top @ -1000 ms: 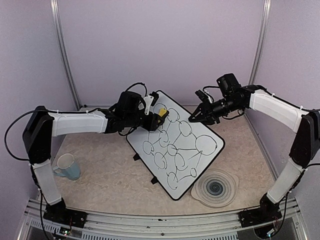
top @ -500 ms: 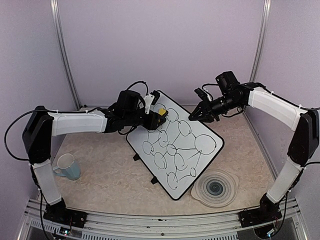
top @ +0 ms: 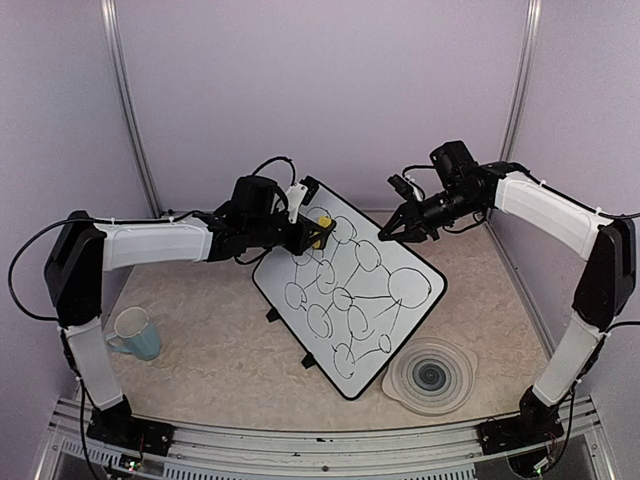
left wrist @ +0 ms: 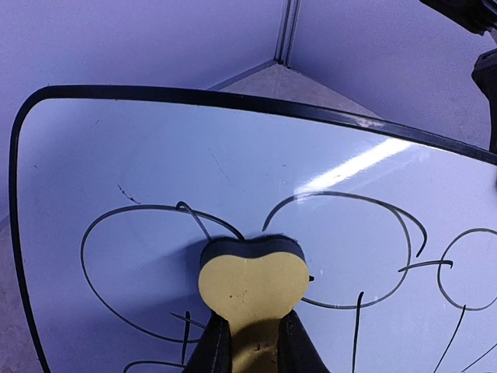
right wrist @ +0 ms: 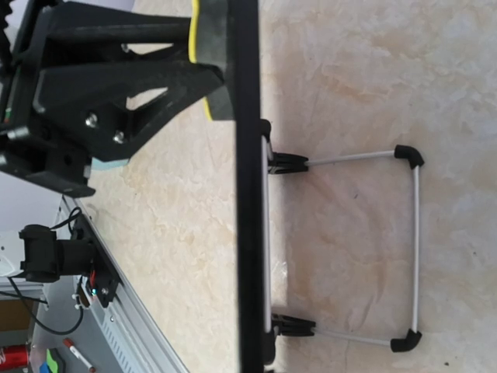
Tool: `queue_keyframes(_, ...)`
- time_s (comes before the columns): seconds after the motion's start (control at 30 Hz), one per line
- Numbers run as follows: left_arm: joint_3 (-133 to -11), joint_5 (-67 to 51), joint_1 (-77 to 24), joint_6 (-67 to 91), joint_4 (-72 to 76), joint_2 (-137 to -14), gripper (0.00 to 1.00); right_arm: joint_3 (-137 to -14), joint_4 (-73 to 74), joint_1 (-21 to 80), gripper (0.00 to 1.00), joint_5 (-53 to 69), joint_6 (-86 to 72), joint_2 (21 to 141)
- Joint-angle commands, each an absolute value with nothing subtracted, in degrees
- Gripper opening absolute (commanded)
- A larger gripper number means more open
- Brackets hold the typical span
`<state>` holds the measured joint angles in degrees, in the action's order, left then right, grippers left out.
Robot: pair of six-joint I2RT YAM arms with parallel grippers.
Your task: Erase the whiteboard
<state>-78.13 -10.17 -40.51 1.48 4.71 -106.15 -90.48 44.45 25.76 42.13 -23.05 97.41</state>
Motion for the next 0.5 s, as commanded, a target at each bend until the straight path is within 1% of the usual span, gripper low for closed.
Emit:
queue_keyframes(0.0,-80.76,-10.55,-40.08,0.94,4.88,-107.49,0.07,-92.59,45.04,26.37,0.00,41.71,-22.42,98.59)
queue_keyframes(0.17,-85.18,-6.03,-39.17,2.02,1.93,-110.66,0.00,-93.29,46.65,26.38,0.00,40.16,-20.01,99.30)
queue_keyframes(0.27,-90.64,-0.39,-36.86,5.41,-3.17,-113.96,0.00,-94.17,47.70,26.39,0.00,39.01,-18.47,99.47)
queue_keyframes(0.37,-96.59,-0.55,-34.44,8.66,-8.47,-117.44,0.00,-95.43,48.59,26.45,0.00,38.61,-17.37,99.81)
queue_keyframes(0.47,-101.95,-5.16,-34.61,7.98,-12.82,-120.60,0.00,-96.46,49.28,26.46,0.00,37.88,-16.59,100.18)
